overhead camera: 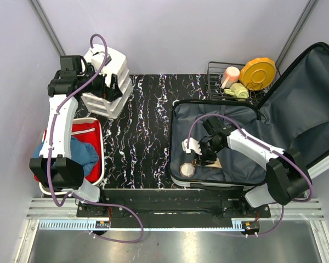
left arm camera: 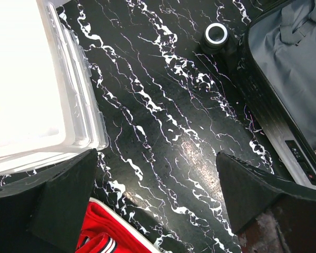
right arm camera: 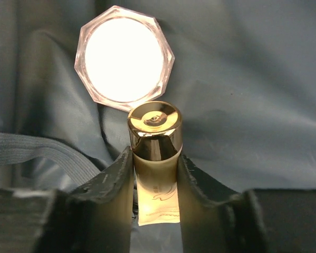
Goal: Open, take out, and arrange the luggage
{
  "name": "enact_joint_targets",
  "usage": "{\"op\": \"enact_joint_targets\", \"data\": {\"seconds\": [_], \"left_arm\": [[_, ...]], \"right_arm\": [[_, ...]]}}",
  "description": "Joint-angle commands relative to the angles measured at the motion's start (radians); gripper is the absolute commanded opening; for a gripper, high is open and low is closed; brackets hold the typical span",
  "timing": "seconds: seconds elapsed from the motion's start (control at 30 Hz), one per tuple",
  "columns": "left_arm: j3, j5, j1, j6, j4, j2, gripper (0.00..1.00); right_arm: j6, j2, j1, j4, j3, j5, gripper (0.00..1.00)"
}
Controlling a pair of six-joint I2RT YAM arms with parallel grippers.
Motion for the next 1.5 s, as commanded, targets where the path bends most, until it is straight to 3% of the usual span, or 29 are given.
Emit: {"op": "enact_joint_targets", "data": {"seconds": [0.0,0.03,0.2,0.3,0.47,0.53,0.67,0.8,0.93,1.2,1.47], "left_arm": [[0.055,0.069,-0.001,-0.017,0.045,-0.001,0.99],[0.064,0.079,-0.001,-0.014,0.045,0.003,0.99],[0.051,0.145,-0.021,0.045,0.071,-0.003,0.98],[-0.014,0.213,-0.067,0.222,0.077,-0.053,0.96],[-0.271,0.314,-0.186,0.724,0.089,-0.219,0.96],[-0.379,0.278,-0.300,0.920,0.096,-0.268,0.93],[-0.512,0.195,-0.510,1.113,0.206,-0.288,0.90],[-0.664,-0.024,-0.763,1.338,0.364,-0.280,0.85],[-0.738,-0.114,-0.875,1.516,0.553,-0.244,0.82],[-0.701,-0.219,-0.994,1.550,0.648,-0.126,0.70],[-0.706,-0.287,-1.023,1.552,0.715,-0.055,0.60]], "right_arm": [[0.083,-0.057,-0.005,0.010,0.076,-0.021,0.31],[0.152,-0.059,-0.013,0.010,0.091,-0.023,0.26],[0.434,-0.031,-0.126,0.049,0.255,-0.104,0.25],[0.623,0.030,-0.180,0.067,0.378,-0.121,0.25],[1.040,0.150,-0.235,0.118,0.504,-0.082,0.24],[1.181,0.160,-0.243,0.159,0.502,-0.073,0.23],[1.359,0.193,-0.249,0.182,0.498,-0.044,0.24],[1.491,0.231,-0.254,0.248,0.464,-0.058,0.22],[1.589,0.237,-0.254,0.279,0.441,-0.046,0.21],[1.758,0.214,-0.254,0.299,0.398,0.023,0.14],[1.846,0.184,-0.254,0.325,0.358,-0.039,0.13]]}}
